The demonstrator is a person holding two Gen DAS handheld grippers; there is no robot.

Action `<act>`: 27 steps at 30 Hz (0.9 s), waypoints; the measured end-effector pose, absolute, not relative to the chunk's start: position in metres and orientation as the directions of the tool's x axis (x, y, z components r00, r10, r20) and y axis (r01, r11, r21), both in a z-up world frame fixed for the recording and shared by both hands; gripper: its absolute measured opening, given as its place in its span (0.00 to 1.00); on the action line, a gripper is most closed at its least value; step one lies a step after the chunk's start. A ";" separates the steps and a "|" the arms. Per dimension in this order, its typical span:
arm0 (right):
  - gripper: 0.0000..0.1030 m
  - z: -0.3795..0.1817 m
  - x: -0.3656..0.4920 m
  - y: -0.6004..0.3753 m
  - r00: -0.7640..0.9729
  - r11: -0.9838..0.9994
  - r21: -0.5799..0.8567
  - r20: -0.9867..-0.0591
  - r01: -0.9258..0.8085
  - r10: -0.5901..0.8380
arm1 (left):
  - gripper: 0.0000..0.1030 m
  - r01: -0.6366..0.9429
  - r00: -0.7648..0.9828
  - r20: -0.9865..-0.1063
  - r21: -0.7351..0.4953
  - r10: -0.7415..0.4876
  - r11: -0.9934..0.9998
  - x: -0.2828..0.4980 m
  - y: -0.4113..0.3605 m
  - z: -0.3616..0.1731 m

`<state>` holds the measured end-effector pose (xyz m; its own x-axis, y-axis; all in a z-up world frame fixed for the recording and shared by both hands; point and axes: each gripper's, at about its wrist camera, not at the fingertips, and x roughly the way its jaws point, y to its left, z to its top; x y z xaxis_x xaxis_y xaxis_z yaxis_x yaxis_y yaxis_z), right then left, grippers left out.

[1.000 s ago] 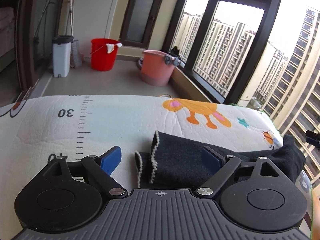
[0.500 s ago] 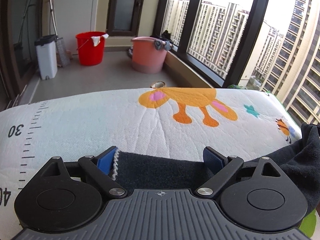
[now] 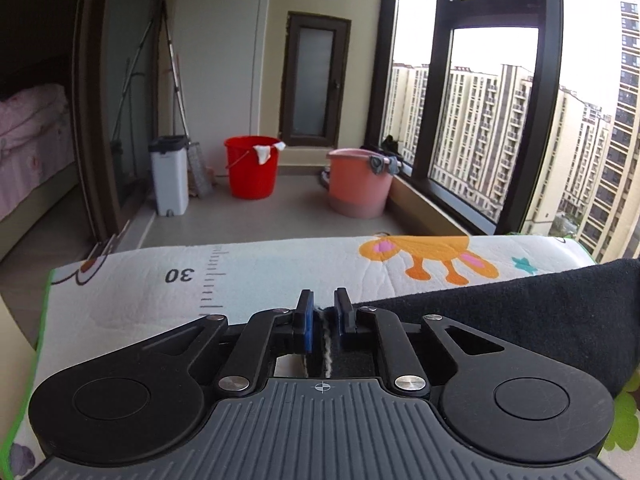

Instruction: Fold clothes

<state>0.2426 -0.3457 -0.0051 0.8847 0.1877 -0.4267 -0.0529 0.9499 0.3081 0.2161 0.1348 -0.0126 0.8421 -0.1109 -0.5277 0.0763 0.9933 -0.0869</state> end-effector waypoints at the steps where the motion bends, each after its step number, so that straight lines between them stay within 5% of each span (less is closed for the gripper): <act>1: 0.36 -0.014 0.246 -0.346 0.876 0.952 0.305 -0.449 -0.035 0.176 | 0.18 0.057 0.832 -0.547 -0.082 -0.093 0.995 0.219 0.136 -0.020; 4: 0.41 -0.038 0.250 -0.341 0.858 0.969 0.244 -0.506 0.044 0.089 | 0.24 -0.028 0.820 -0.573 -0.049 -0.005 0.998 0.222 0.148 -0.032; 6: 0.53 -0.042 0.246 -0.342 0.859 0.967 0.245 -0.507 0.075 0.062 | 0.59 -0.109 0.820 -0.572 -0.130 0.015 0.985 0.215 0.169 -0.027; 8: 0.58 -0.037 0.235 -0.349 0.871 0.957 0.276 -0.486 0.085 0.063 | 0.77 -0.120 0.819 -0.572 -0.236 -0.038 0.964 0.204 0.184 -0.018; 12: 0.72 -0.029 0.220 -0.356 0.886 0.954 0.286 -0.461 0.090 0.054 | 0.91 0.014 0.773 -0.601 -0.306 -0.204 0.952 0.196 0.170 -0.014; 20: 0.76 -0.057 0.219 -0.341 0.840 0.936 0.346 -0.526 0.069 0.133 | 0.91 0.116 0.752 -0.635 -0.141 -0.180 0.983 0.219 0.107 -0.047; 27: 0.80 -0.056 0.210 -0.328 0.817 0.958 0.284 -0.559 0.029 0.141 | 0.43 0.152 0.749 -0.621 -0.174 -0.228 0.973 0.198 0.114 -0.043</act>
<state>0.2096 -0.3275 -0.0558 0.8167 0.1414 -0.5594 0.0289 0.9583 0.2845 0.1980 0.1139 -0.0425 0.7495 -0.2283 -0.6214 0.1521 0.9729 -0.1740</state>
